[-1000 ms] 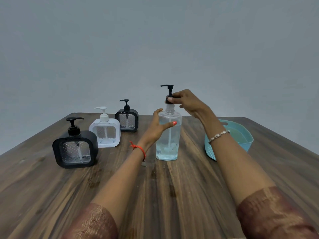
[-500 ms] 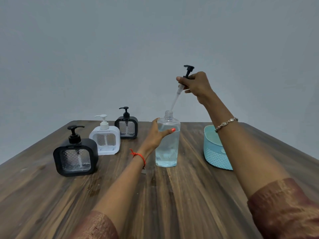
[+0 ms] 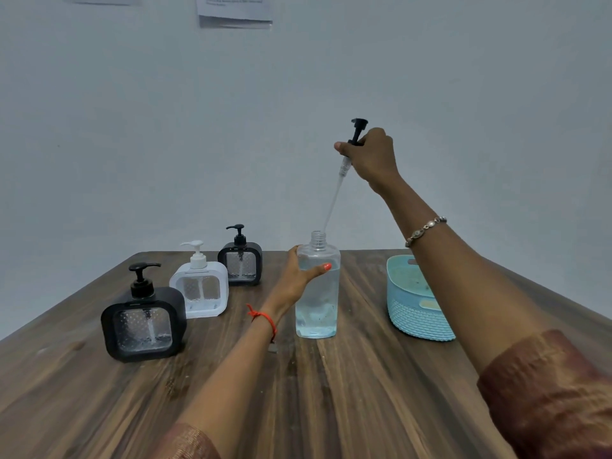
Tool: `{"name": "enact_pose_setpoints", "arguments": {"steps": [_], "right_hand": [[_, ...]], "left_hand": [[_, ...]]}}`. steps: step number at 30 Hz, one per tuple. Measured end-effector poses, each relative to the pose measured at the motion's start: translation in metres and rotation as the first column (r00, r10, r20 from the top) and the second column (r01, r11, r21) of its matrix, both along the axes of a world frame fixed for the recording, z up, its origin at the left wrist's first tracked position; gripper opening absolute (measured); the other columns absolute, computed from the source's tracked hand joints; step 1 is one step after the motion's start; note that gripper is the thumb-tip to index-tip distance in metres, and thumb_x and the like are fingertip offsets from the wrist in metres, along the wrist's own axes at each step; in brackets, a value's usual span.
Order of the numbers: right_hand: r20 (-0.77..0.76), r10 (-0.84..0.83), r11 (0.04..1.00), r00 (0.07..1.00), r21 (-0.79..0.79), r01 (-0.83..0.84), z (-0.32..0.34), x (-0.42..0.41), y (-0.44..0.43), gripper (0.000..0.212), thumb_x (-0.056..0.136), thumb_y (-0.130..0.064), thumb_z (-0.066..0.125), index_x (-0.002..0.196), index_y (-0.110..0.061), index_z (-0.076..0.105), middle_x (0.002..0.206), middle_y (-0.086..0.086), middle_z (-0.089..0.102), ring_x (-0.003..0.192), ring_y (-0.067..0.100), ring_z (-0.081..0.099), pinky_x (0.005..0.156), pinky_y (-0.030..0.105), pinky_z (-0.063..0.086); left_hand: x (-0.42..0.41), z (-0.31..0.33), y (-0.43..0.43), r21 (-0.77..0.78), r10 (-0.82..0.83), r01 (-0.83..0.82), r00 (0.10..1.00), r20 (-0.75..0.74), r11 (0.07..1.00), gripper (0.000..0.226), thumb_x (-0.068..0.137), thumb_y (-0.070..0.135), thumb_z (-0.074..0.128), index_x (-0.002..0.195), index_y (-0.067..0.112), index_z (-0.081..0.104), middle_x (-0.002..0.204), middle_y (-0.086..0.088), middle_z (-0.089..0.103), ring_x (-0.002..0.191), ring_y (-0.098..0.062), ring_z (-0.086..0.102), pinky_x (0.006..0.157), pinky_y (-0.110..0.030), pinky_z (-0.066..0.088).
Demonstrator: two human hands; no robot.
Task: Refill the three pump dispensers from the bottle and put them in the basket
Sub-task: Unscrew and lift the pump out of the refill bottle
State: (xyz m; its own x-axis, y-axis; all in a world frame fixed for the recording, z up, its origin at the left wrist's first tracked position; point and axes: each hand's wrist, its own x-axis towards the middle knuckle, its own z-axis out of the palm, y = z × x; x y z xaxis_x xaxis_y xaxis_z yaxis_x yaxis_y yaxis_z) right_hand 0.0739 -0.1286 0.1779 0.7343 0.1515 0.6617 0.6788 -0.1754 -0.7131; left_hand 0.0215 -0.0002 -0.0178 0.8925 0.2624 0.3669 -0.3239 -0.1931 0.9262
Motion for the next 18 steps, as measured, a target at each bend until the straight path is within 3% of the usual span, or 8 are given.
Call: {"name": "enact_pose_setpoints", "arguments": {"steps": [4,8,13,15,18], "right_hand": [[0.073,-0.022,0.999,0.997,-0.038,0.025,0.005,-0.006,0.003,0.043,0.085,-0.020,0.066,0.060,-0.016,0.031,0.065,-0.003,0.039,0.052,0.007,0.039,0.039,0.008,0.031],[0.094,-0.044,0.999,0.995,-0.027,0.047,0.009,-0.009,0.006,0.044,0.085,-0.021,0.066,0.060,-0.018,0.030,0.076,0.003,0.043,0.058,0.011,0.041,0.045,0.013,0.029],[0.149,-0.039,0.999,0.988,-0.026,0.043,0.008,-0.016,-0.002,0.044,0.085,-0.021,0.066,0.058,-0.017,0.032,0.062,-0.002,0.037,0.048,0.002,0.040,0.039,0.007,0.032],[0.236,-0.110,0.993,0.965,0.054,0.101,0.011,-0.023,-0.013,0.035,0.085,-0.025,0.066,0.061,-0.012,0.044,0.060,-0.003,0.044,0.044,-0.001,0.044,0.042,0.008,0.032],[0.318,-0.190,0.953,0.929,0.289,0.096,0.010,-0.039,-0.034,0.030,0.082,-0.030,0.069,0.088,-0.002,0.062,0.075,-0.004,0.060,0.064,0.002,0.054,0.058,0.005,0.038]], "left_hand": [[0.002,-0.001,0.001,0.002,0.006,-0.006,1.000,0.005,1.000,0.065,0.081,0.023,0.071,0.133,0.012,0.034,0.129,-0.007,0.052,0.113,-0.017,0.055,0.084,-0.021,0.049],[0.002,-0.003,0.002,0.007,0.004,-0.004,1.000,0.004,1.000,0.066,0.080,0.023,0.071,0.133,0.012,0.034,0.129,-0.007,0.051,0.113,-0.018,0.055,0.087,-0.025,0.049],[0.003,-0.003,0.002,0.001,0.001,-0.001,1.000,0.001,1.000,0.066,0.081,0.022,0.071,0.134,0.012,0.033,0.130,-0.007,0.051,0.116,-0.019,0.054,0.092,-0.028,0.047],[0.003,-0.003,0.002,0.000,0.001,-0.001,1.000,0.002,1.000,0.065,0.081,0.023,0.071,0.133,0.012,0.034,0.130,-0.007,0.051,0.115,-0.019,0.055,0.090,-0.027,0.048],[0.003,-0.003,0.002,-0.008,0.005,-0.005,1.000,0.006,1.000,0.065,0.081,0.021,0.070,0.133,0.012,0.034,0.129,-0.008,0.052,0.110,-0.016,0.056,0.083,-0.021,0.050]]}}
